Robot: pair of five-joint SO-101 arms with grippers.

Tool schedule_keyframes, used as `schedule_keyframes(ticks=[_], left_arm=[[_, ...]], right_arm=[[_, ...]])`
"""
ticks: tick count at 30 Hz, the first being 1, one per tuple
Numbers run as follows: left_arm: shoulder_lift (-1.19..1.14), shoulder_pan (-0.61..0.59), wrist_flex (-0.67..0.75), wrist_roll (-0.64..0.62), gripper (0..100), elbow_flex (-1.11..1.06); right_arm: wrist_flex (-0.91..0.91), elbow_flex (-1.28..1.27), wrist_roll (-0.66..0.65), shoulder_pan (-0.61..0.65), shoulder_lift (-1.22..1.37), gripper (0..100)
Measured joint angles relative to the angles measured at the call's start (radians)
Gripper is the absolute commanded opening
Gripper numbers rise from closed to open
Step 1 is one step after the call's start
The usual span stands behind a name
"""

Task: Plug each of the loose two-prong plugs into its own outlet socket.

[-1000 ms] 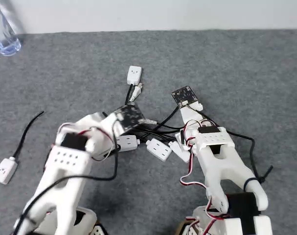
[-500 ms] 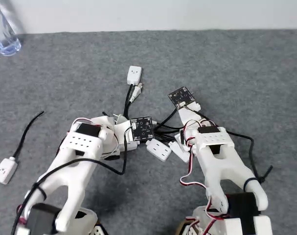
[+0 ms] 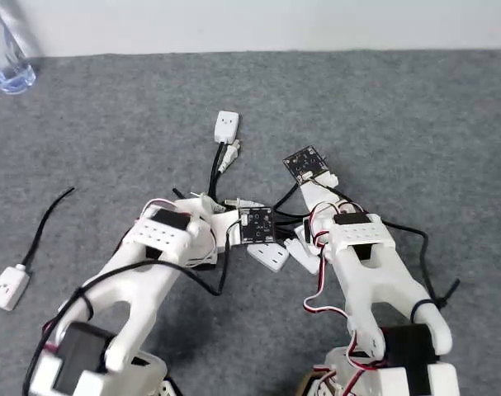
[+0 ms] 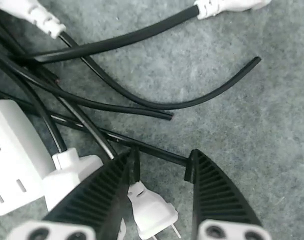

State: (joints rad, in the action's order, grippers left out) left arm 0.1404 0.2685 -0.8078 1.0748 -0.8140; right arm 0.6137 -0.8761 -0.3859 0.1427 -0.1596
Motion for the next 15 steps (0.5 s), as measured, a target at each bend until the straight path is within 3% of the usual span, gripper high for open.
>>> schedule_keyframes(ticks=[5,10,15], left_arm=[[-0.140,0.000,-0.021,-0.003,21,0.103],[-0.245,0.008,-0.167,-0.003,2,0.245],[-0.262,0.014,-0.192,-0.005,1,0.262]], right_arm=[[0.000,0.000,0.000,0.000,0.000,15.5],[0.000,0.000,0.000,0.000,0.000,15.5],[0.002,0.000,0.000,0.005,0.000,15.4]])
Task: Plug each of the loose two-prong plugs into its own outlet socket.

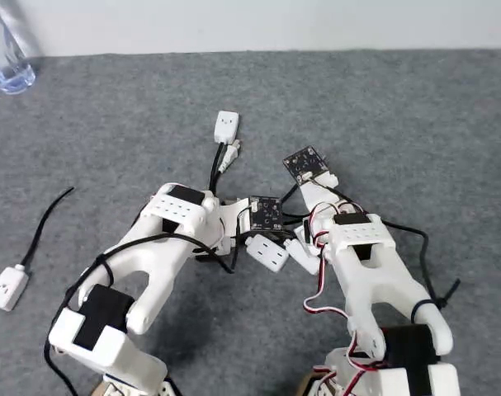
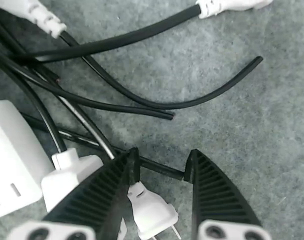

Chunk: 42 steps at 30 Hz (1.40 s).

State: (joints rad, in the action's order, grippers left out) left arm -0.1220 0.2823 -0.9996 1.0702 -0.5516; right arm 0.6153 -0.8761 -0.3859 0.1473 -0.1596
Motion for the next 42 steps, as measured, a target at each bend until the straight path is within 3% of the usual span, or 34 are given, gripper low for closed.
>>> schedule_keyframes(ticks=[8,14,20,24,28,32,36,42], left_arm=[[0.035,0.000,-0.040,-0.002,1,0.000],[0.338,-0.061,-0.207,0.005,1,-0.002],[0.720,-0.233,-0.365,0.037,1,-0.002],[0.881,-0.367,-0.491,0.146,1,-0.015],[0.990,-0.577,-0.519,0.272,1,-0.077],[1.051,-0.841,-0.385,0.419,1,-0.203],[1.057,-1.065,-0.097,0.493,1,-0.408],[1.045,-1.218,0.345,0.497,1,-0.706]], right_arm=[[0.000,0.000,0.000,0.000,0.000,15.4],[0.000,0.000,0.000,0.000,0.000,15.4],[0.002,0.000,0.000,0.000,0.003,15.4],[0.002,0.000,0.000,0.000,0.003,15.4],[0.002,0.000,0.000,0.000,0.003,15.4],[0.002,0.000,0.000,0.000,0.003,15.4],[0.002,0.000,0.000,0.000,0.003,15.4],[0.002,0.000,0.000,0.000,0.003,15.4]])
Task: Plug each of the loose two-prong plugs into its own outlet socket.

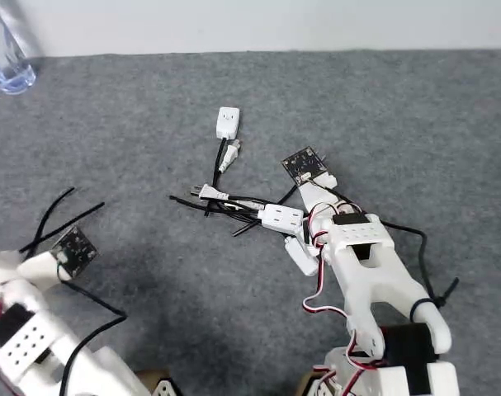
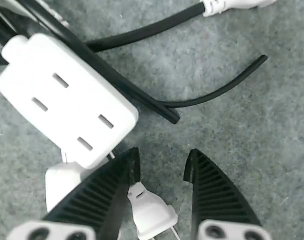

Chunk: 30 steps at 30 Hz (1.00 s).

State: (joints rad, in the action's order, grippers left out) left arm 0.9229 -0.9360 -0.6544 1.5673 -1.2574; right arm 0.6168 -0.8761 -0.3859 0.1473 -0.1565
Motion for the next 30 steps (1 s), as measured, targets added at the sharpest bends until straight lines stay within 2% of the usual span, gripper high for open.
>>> schedule_keyframes(ticks=[3,7,11,16,18,30], left_arm=[[-0.012,-0.003,0.048,-0.009,1,-0.040],[-0.029,0.015,0.106,-0.121,1,-0.049],[-0.089,0.037,0.244,-0.253,2,-0.054],[-0.218,0.034,0.445,-0.345,22,-0.055],[-0.267,0.026,0.496,-0.367,27,-0.055],[-0.319,0.008,0.519,-0.381,28,-0.055]], right_arm=[[0.000,0.000,0.000,0.000,0.000,15.4],[0.000,0.000,0.000,0.000,0.000,15.4],[0.000,0.000,0.000,0.000,0.000,15.4],[0.000,0.000,0.000,0.000,0.000,15.6],[0.000,0.000,0.000,0.000,0.000,15.6],[0.000,0.000,0.000,0.002,0.000,15.8]])
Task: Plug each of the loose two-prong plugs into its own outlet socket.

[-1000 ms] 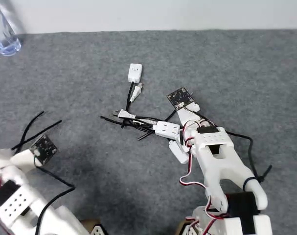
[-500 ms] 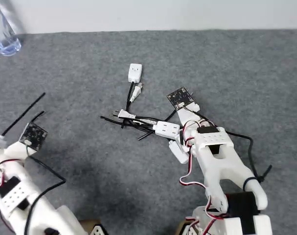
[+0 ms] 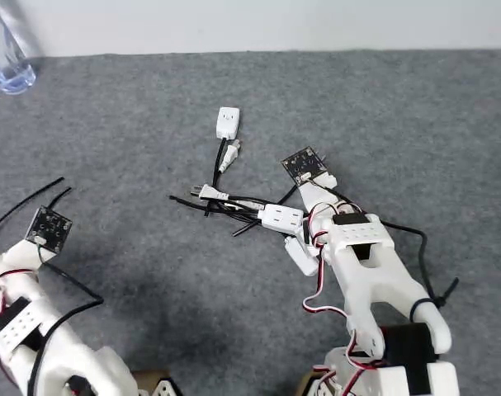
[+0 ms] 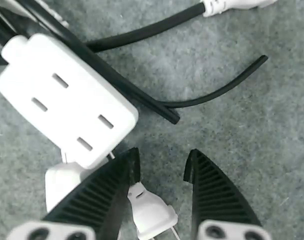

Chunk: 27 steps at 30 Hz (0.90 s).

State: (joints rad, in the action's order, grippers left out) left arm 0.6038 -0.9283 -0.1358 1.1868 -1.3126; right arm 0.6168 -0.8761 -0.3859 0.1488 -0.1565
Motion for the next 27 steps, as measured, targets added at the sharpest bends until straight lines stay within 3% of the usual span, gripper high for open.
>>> schedule_keyframes(ticks=[4,7,13,18,27], left_arm=[[0.017,0.021,-0.028,-0.011,28,0.000],[0.115,0.109,-0.181,-0.112,28,0.000],[0.463,0.373,-0.526,-0.542,28,0.000],[0.724,0.497,-0.736,-0.896,28,0.000],[0.827,0.486,-0.620,-1.063,28,-0.256]], right_arm=[[0.000,0.000,0.000,0.000,0.000,15.8],[0.000,0.000,0.000,0.000,0.000,15.8],[0.000,0.000,0.000,0.000,0.000,15.7],[0.000,0.000,0.000,0.000,0.000,15.8],[0.414,0.296,-0.048,0.021,-0.147,15.8]])
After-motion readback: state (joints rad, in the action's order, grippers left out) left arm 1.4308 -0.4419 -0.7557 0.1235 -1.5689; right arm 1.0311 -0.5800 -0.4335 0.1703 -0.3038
